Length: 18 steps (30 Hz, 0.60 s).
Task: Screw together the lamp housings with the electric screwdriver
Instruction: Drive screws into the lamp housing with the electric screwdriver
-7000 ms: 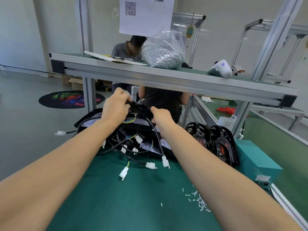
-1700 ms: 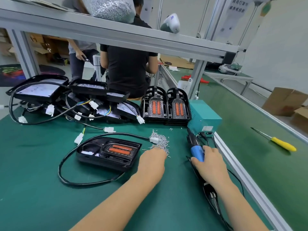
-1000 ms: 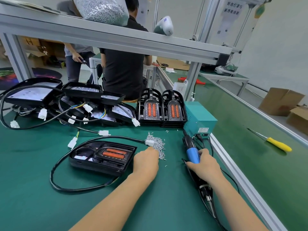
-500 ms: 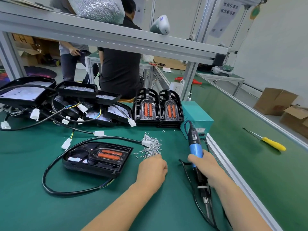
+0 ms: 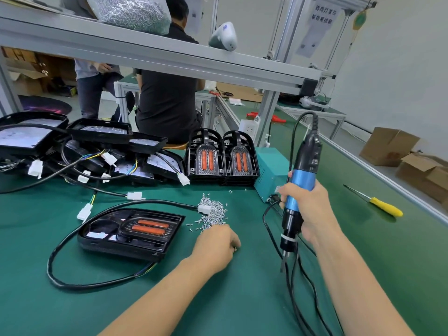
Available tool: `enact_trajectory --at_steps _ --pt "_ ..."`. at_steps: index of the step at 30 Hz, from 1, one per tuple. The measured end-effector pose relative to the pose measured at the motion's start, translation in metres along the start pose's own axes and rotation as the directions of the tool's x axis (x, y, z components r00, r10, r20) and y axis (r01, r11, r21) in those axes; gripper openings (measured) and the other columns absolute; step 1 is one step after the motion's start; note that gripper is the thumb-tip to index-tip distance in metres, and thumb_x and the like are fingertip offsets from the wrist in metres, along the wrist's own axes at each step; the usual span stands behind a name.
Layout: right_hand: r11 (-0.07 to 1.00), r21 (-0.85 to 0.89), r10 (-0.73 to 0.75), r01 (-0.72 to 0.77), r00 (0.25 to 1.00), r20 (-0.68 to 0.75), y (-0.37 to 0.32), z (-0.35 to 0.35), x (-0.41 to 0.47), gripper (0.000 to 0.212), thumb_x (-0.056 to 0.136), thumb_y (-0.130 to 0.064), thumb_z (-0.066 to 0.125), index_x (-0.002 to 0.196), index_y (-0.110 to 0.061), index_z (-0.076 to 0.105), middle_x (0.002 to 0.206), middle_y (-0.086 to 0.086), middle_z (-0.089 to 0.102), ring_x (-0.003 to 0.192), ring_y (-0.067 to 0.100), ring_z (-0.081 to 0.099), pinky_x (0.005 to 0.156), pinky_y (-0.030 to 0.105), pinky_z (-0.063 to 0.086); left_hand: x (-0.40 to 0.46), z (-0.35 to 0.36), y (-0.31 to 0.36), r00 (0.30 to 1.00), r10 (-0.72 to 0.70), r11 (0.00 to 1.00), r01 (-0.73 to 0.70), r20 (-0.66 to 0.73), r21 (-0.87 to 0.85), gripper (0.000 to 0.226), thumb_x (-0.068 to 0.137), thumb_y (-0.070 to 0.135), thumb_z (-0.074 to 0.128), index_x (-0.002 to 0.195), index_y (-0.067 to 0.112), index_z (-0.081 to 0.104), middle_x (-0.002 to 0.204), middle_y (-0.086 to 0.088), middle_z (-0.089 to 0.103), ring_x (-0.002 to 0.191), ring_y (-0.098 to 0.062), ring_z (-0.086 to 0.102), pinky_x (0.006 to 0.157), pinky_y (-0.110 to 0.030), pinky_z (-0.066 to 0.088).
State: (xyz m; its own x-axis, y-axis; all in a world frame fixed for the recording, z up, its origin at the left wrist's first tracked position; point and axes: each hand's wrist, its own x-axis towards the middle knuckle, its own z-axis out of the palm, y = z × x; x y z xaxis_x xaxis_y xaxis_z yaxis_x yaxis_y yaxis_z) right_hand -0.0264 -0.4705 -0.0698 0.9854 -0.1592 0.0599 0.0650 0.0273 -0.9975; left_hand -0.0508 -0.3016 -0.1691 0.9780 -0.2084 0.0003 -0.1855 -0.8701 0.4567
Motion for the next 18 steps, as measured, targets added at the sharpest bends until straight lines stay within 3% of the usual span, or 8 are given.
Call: enact_trajectory --at_steps 7,12,18 --pt "0.964 0.248 -0.081 0.094 0.995 -0.062 0.0 0.007 -0.005 0.028 0.082 0.01 0.062 0.097 -0.011 0.052 0.056 0.001 0.051 0.045 0.015 0.049 0.048 0.027 0.046 0.001 -0.004 -0.006 0.993 0.12 0.988 -0.117 -0.022 0.098 0.026 0.091 0.016 0.051 0.103 0.028 0.07 0.103 0.006 0.061 0.1 -0.019 0.057 0.069 -0.023 0.033" --pt "0.944 0.28 -0.15 0.174 0.983 -0.105 0.004 0.009 -0.004 0.031 0.08 0.01 0.063 0.096 -0.014 0.052 0.054 -0.003 0.053 0.046 0.015 0.049 0.052 0.027 0.045 -0.003 -0.001 -0.01 0.984 0.175 0.98 -0.171 -0.025 0.105 0.024 0.091 0.027 0.051 0.106 0.031 0.068 0.101 0.007 0.055 0.098 -0.018 0.055 0.069 -0.023 0.03" --pt "0.935 0.296 -0.164 0.193 0.979 -0.119 0.011 0.012 -0.004 0.033 0.08 0.008 0.061 0.106 -0.012 0.059 0.052 0.003 0.051 0.049 0.018 0.048 0.055 0.029 0.044 -0.005 0.004 -0.008 0.978 0.205 0.966 -0.195 -0.045 0.168 0.022 0.097 0.023 0.045 0.106 0.026 0.064 0.108 0.005 0.054 0.101 -0.017 0.053 0.072 -0.026 0.033"
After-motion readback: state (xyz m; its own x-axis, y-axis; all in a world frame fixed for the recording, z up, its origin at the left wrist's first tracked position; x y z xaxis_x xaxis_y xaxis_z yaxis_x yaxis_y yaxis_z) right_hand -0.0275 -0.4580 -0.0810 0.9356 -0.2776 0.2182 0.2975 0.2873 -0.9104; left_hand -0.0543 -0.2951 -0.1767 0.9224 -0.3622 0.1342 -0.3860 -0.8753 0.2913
